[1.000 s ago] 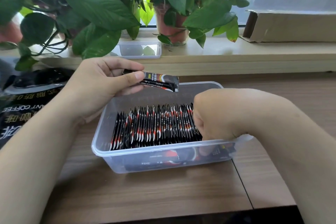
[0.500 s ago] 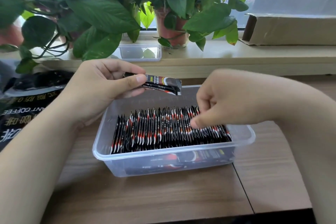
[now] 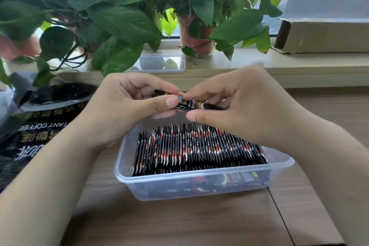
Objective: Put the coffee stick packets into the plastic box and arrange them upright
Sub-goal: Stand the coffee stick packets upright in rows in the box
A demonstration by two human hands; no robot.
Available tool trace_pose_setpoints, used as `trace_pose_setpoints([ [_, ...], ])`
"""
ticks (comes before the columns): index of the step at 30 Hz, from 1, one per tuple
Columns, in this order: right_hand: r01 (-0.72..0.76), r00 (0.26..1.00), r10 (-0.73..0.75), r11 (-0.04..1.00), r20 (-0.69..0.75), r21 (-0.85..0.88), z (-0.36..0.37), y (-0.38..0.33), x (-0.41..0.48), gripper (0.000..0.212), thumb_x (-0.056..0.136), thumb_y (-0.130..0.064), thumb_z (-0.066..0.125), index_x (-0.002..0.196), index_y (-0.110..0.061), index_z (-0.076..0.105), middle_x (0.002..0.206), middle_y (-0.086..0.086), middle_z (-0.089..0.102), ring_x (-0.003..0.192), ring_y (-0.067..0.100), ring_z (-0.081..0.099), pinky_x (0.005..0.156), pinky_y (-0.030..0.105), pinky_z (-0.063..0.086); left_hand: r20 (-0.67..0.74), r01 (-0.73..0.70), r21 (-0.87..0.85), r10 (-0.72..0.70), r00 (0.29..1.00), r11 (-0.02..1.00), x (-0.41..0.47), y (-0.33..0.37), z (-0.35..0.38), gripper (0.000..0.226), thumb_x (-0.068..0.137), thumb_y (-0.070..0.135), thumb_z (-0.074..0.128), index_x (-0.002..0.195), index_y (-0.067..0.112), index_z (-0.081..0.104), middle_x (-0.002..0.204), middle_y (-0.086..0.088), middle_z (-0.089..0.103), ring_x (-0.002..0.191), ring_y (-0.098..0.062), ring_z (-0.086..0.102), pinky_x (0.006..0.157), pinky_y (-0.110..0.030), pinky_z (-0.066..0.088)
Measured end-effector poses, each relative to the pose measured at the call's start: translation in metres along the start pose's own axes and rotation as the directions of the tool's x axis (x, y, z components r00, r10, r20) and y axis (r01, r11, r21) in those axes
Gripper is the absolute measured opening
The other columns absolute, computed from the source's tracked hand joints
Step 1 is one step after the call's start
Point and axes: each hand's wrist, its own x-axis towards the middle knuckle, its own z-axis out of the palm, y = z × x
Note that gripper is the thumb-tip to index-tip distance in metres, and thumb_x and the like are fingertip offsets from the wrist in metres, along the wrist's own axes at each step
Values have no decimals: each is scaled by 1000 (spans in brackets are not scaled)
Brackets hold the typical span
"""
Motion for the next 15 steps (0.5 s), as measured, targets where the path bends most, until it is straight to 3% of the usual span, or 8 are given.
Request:
trace_pose_setpoints([
  [3, -73, 997, 71, 996, 43, 53, -7, 7, 0, 26, 74, -29, 85, 98, -33, 79, 81, -12, 76, 76, 4, 70, 73, 23, 57, 28, 17, 25, -17, 999, 1000, 1, -5, 0, 31, 75, 13, 76, 105, 10, 73, 100, -13, 78, 94, -23, 75, 74, -28, 62],
  [5, -121, 991, 117, 990, 61, 75, -10, 17, 0, 24, 73, -30, 86, 96, -34, 80, 80, -11, 76, 74, 5, 70, 74, 21, 58, -38, 5, 81, -2, 999, 997, 4, -9, -1, 33, 80, 16, 68, 111, 6, 67, 101, -14, 77, 99, -20, 73, 77, -32, 62],
  [8, -168, 986, 165, 981, 40, 95, -8, 31, -4, 23, 74, -32, 85, 95, -35, 79, 82, -12, 76, 74, 2, 70, 74, 17, 57, -86, -72, 308, 103, 991, 949, 7, -16, -3, 17, 82, 19, 74, 96, 9, 70, 81, -15, 72, 73, -16, 67, 64, -26, 59],
  [11, -204, 979, 203, 975, 15, 83, -2, 41, -8, 26, 74, -34, 85, 100, -32, 79, 84, -13, 76, 76, -3, 70, 75, 15, 56, -6, -136, 510, 162, 987, 849, 3, -13, -5, 13, 84, 27, 76, 78, 17, 71, 63, -1, 64, 57, -12, 55, 53, -25, 46],
  [13, -208, 978, 209, 973, -5, 100, -1, 44, -10, 27, 74, -33, 84, 101, -29, 79, 84, -13, 76, 76, -4, 70, 72, 10, 52, 96, -147, 593, 112, 989, 791, 2, 2, -4, 18, 86, 29, 75, 74, 17, 72, 61, -7, 65, 54, -14, 56, 50, -30, 44],
  [15, -195, 980, 197, 975, -14, 103, 1, 46, -10, 28, 75, -32, 84, 102, -28, 79, 84, -14, 76, 74, -5, 69, 68, 5, 48, 236, -77, 618, -91, 967, 782, -3, 22, 3, 22, 88, 31, 71, 74, 15, 74, 63, -7, 70, 56, -14, 66, 51, -26, 52],
])
